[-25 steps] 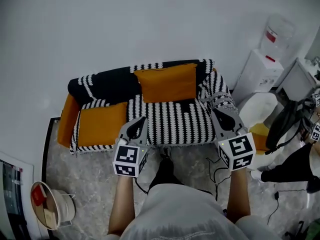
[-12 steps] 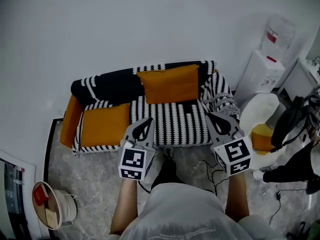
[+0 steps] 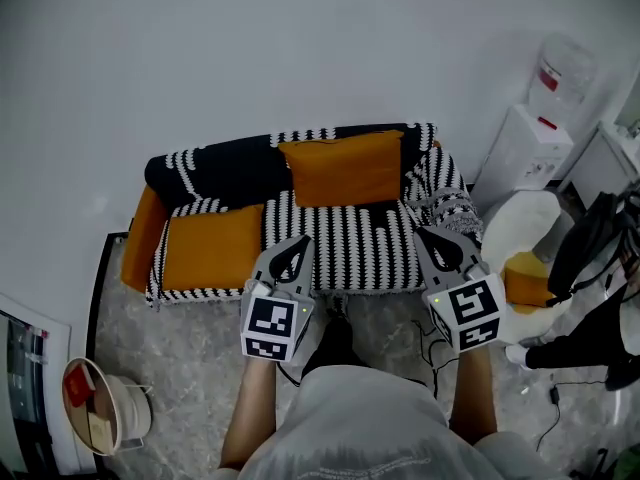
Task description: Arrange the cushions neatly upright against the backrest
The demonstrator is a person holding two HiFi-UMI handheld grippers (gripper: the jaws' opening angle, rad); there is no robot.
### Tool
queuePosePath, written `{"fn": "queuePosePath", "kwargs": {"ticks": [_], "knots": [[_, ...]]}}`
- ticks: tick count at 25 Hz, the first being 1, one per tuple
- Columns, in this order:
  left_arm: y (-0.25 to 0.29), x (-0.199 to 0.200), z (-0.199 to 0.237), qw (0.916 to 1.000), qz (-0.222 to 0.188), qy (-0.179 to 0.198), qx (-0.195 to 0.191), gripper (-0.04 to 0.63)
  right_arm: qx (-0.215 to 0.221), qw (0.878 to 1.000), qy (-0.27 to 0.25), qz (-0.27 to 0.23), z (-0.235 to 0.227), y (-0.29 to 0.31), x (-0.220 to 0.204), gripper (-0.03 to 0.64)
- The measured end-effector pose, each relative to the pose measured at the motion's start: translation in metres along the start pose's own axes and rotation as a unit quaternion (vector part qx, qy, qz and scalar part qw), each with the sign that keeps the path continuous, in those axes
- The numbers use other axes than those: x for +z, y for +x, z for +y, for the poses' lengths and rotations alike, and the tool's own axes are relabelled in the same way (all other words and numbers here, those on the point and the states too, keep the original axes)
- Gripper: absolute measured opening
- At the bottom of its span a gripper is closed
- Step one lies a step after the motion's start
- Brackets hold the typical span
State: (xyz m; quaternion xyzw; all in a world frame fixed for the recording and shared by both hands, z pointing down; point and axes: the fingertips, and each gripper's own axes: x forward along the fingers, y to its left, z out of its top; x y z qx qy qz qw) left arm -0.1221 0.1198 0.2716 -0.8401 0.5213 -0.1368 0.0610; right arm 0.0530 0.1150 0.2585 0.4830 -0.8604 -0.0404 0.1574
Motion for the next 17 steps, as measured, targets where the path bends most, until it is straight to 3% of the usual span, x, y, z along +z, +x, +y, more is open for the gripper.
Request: {"fn": "queuePosePath", "kwargs": {"ticks": [17], "knots": [[0.005, -0.009, 0.009, 0.9999, 0.006, -0.009, -0.010, 0.020, 0.011, 1.000, 0.017, 0.009, 0.008, 0.019, -0.007, 0.003]]}}
